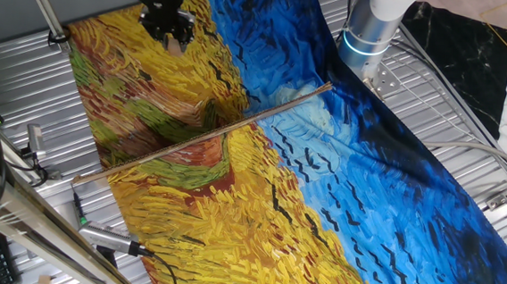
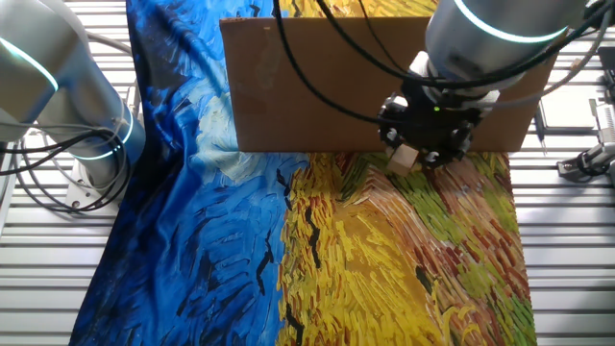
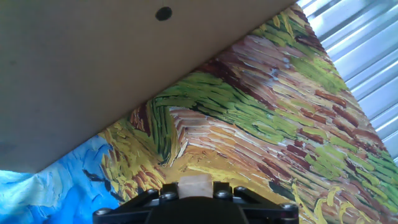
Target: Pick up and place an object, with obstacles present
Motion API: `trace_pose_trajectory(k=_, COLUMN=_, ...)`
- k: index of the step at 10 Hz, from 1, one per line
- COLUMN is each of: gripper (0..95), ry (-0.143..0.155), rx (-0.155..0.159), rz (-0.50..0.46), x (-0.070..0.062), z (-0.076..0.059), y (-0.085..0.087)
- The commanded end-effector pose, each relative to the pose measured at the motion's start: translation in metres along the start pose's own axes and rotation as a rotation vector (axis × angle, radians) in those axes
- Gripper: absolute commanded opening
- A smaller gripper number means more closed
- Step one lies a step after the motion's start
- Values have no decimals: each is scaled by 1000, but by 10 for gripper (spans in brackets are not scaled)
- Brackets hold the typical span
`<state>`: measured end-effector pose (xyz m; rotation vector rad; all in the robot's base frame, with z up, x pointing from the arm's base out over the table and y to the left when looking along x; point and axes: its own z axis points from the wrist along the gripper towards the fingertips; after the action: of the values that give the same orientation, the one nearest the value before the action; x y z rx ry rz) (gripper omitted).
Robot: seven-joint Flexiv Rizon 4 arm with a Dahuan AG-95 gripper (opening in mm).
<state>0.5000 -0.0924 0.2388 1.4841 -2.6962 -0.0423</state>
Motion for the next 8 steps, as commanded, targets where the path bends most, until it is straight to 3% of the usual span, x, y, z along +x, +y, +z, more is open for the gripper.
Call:
trace_pose_trajectory(k=1, gripper=0, ry=1, rx=-11, rz=5, x=0, z=0, y=0)
trace_pose_trajectory(k=6, gripper=0, ry=32, rx=-8, rz=82, x=-50, z=-41, y=68)
trace_pose_trajectory(k=8, gripper=0, ry=43, rx=3, rz=101, x=-60, z=-48, y=84)
